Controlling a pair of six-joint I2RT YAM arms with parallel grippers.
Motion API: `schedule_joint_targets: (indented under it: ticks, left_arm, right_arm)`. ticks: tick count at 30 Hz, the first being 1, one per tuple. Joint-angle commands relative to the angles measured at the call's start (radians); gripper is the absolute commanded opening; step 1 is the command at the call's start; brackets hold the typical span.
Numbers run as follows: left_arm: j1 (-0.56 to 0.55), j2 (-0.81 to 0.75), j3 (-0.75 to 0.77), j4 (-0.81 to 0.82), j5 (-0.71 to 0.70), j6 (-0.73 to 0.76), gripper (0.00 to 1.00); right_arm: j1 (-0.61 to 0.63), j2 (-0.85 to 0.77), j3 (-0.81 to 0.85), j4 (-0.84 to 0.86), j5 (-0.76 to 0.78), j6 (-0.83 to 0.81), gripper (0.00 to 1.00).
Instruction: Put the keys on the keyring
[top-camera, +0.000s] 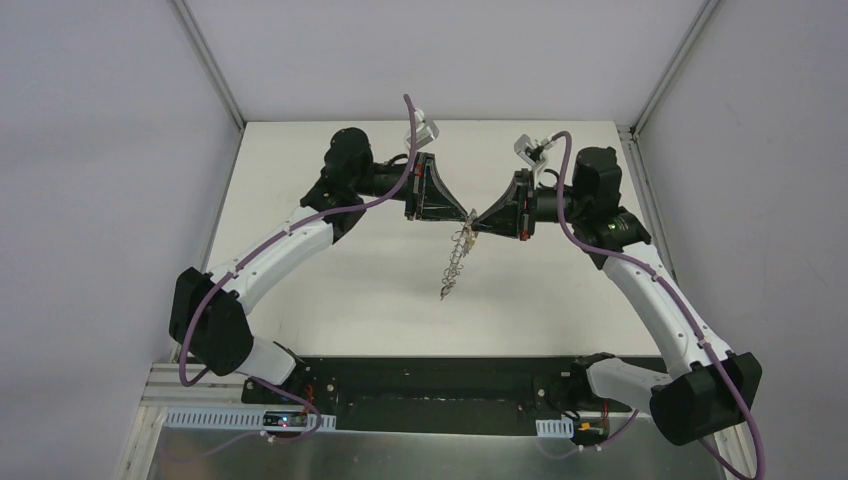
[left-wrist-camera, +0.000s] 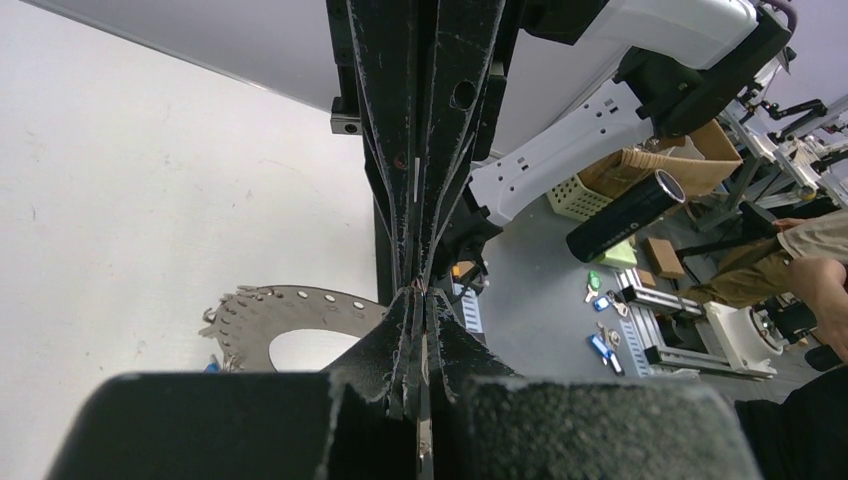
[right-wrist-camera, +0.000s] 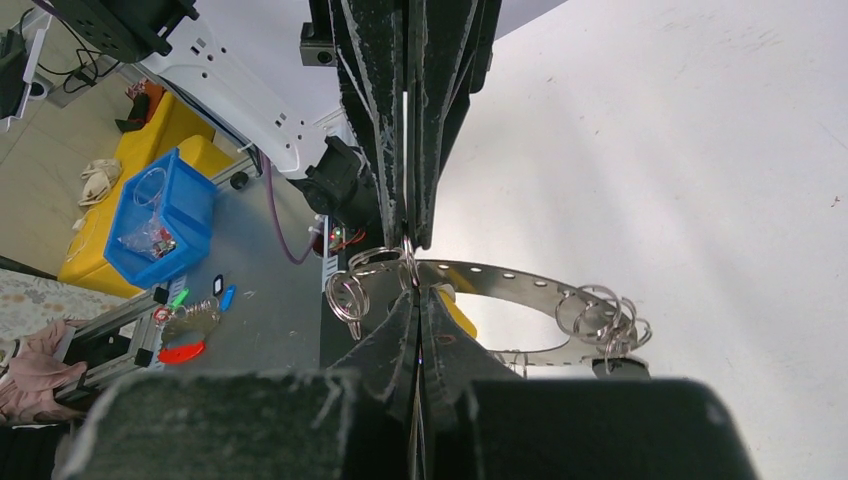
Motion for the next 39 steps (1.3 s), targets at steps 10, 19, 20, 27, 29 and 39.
schedule_joint_targets:
  ticks: [10,19,20,27,29,39]
  left_arm:
    - [-0.009,-0.029,-0.004,0.206,0.019,-0.114,0.0]
    - [-0.009,-0.014,-0.022,0.254,0.014,-0.148,0.0]
    - [-0.009,-0.015,-0.02,0.254,0.014,-0.148,0.0]
    - [-0.009,-0.019,-0.027,0.249,0.015,-0.149,0.0]
    - [-0.01,-0.019,-0.036,0.249,0.011,-0.148,0.0]
    - [-0.009,-0.018,-0.055,0.266,-0.007,-0.163,0.0]
  right_arm:
    - [0.013,-0.015,-0.052,0.12,-0.021,0.045,0.0]
    - [0.015,-0.027,-0.065,0.166,-0.022,0.1,0.2]
    - [0.014,-0.036,-0.067,0.161,-0.02,0.095,0.24]
    - [-0.011,-0.101,-0.014,0.007,-0.001,-0.038,0.42]
    - [-0.013,-0.108,0.012,-0.022,0.003,-0.057,0.43]
    - [-0.01,-0.062,0.044,0.025,0.016,-0.005,0.4]
